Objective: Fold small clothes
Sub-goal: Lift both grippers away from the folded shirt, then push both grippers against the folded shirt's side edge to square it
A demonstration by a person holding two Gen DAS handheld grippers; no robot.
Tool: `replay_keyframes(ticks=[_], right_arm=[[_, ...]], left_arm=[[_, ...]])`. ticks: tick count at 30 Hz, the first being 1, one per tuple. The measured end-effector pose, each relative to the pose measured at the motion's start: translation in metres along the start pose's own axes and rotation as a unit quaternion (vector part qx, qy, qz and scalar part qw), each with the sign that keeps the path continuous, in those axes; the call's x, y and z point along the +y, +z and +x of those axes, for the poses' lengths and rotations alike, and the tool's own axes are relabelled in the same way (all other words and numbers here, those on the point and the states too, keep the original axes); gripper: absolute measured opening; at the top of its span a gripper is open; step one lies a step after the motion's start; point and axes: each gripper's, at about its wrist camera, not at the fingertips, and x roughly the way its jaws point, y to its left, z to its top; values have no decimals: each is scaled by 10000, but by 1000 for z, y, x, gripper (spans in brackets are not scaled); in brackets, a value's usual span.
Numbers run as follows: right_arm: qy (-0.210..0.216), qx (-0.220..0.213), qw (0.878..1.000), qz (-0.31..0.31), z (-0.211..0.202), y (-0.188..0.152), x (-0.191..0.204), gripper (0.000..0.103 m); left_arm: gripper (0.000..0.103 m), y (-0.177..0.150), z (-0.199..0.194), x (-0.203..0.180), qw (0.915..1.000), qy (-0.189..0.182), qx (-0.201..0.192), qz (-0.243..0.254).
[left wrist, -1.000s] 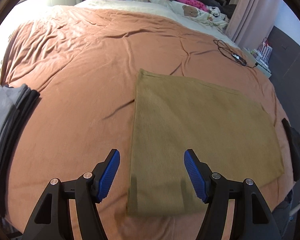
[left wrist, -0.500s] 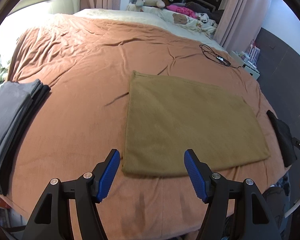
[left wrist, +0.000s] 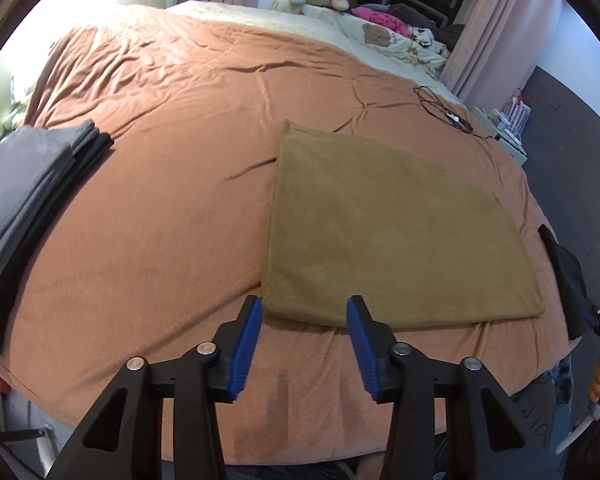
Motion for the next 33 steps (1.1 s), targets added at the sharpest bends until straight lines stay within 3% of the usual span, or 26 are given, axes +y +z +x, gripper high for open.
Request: replay_keyframes(ticks=[2, 4, 12, 33], right_arm=[[29, 18, 9999, 108, 6, -1, -5, 68], [50, 93, 9997, 213, 13, -3, -10, 58], [-73, 394, 9985, 366, 49, 4, -11, 36], [-602, 834, 9936, 476, 105, 17, -17, 34]], left_arm=[[38, -1, 7, 2, 10000, 80, 48, -6], [31, -2, 14, 5, 9999, 111, 113, -43], [20, -7, 48, 15, 9991, 209, 364, -82], [20, -13, 90, 40, 9958, 287, 818, -293]])
